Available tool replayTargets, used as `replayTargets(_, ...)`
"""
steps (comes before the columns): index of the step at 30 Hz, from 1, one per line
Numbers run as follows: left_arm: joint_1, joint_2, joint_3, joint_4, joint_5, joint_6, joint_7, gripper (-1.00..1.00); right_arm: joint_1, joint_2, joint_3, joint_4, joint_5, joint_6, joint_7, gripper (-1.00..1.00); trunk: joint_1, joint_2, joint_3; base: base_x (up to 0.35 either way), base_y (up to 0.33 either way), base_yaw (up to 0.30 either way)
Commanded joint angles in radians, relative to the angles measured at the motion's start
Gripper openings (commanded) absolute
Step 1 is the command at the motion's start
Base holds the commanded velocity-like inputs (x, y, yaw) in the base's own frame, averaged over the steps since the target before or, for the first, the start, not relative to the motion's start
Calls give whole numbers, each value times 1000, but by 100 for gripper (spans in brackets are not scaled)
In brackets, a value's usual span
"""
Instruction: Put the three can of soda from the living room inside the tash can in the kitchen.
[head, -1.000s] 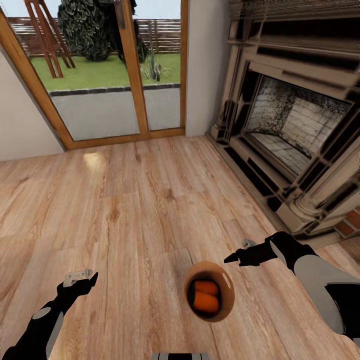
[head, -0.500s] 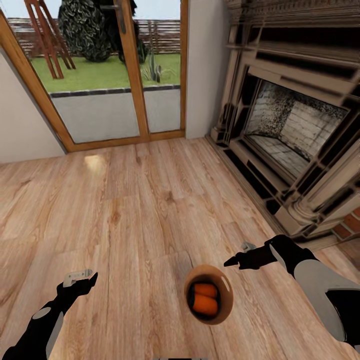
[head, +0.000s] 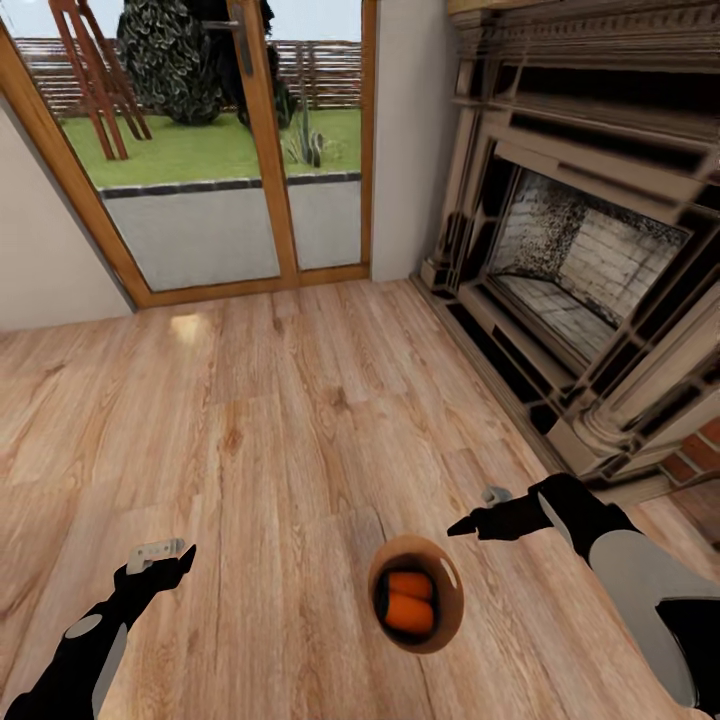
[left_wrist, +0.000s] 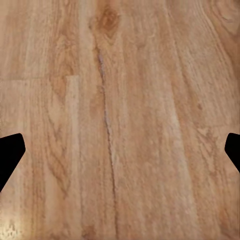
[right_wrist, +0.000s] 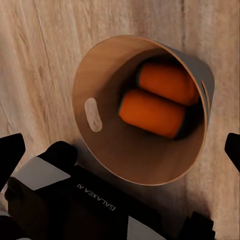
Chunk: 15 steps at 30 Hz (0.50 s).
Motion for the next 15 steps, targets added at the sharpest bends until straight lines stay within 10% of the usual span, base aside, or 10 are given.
replayTargets(1, 0, 0, 0, 0, 0, 0, 0, 100, 13, 1, 0, -24, 0, 1, -13, 100, -4, 7, 3, 0, 0, 0)
replayTargets(15, 0, 1, 0, 0, 1, -1, -4, 100, 88, -8, -4, -76, 0, -13, -42, 100, -58, 105, 47, 0, 0, 0)
